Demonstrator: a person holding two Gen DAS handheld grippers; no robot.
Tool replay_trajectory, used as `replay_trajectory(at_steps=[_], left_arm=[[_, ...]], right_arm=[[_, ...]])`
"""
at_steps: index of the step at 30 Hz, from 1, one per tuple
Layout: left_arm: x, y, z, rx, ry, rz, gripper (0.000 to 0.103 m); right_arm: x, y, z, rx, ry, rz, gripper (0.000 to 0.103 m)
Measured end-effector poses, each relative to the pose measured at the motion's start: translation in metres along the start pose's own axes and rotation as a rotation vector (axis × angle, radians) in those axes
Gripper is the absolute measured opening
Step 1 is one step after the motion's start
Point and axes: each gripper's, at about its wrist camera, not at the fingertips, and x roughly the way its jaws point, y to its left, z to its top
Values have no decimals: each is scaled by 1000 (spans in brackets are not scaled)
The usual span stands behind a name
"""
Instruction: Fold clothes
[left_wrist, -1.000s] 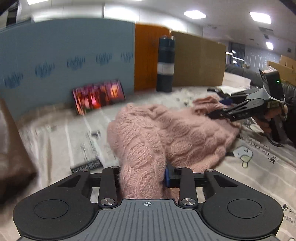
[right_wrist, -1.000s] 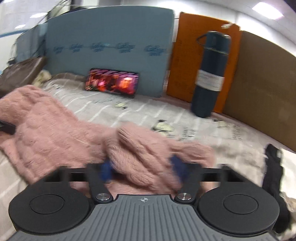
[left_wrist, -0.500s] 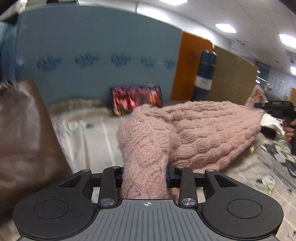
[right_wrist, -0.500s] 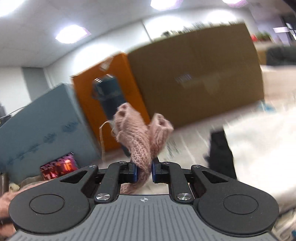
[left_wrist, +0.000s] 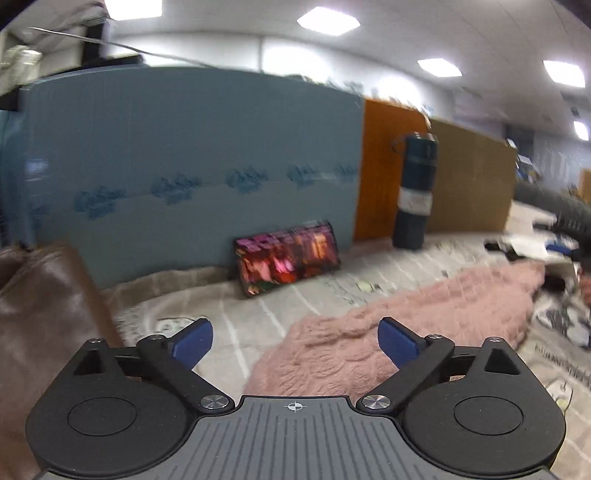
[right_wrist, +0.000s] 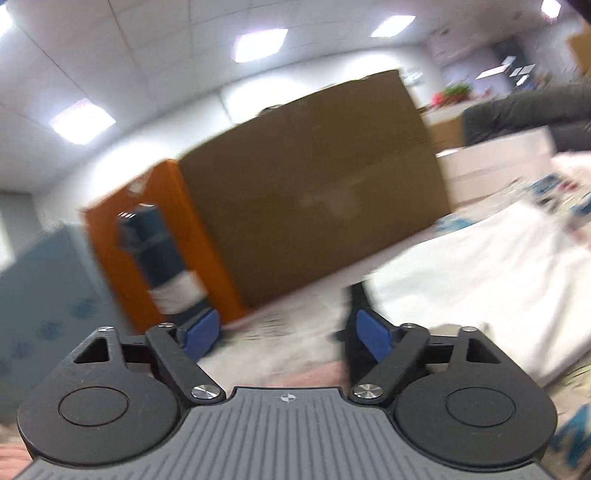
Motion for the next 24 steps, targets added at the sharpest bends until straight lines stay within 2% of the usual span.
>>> replay_trajectory(at_steps=[2, 4, 5, 9, 13, 17, 20, 22, 24], left_arm=[[8, -1, 4, 19, 22, -23, 94], [14, -6, 0, 46, 45, -41, 56], [16, -9, -3, 63, 52, -46, 33], [2, -23, -13, 126, -33, -10, 25], [-31, -50, -22, 211, -171, 60, 20], [-60, -78, -38, 285, -273, 38, 15], [-71, -94, -51, 339, -290, 4, 14], [-71, -102, -58, 366, -279, 9, 13], [-71, -107, -61, 393, -276, 23, 13]], right_arm=[[5, 0, -1, 33, 83, 117, 86], [11, 3, -6, 37, 156, 179, 86], [13, 6, -9, 31, 185, 194, 86], [16, 19, -20, -32, 247, 203, 86], [12, 39, -30, -149, 270, 273, 88], [5, 70, -37, -321, 298, 357, 96], [7, 102, -40, -499, 328, 446, 98], [7, 129, -45, -680, 323, 510, 103], [9, 153, -55, -875, 299, 563, 103]])
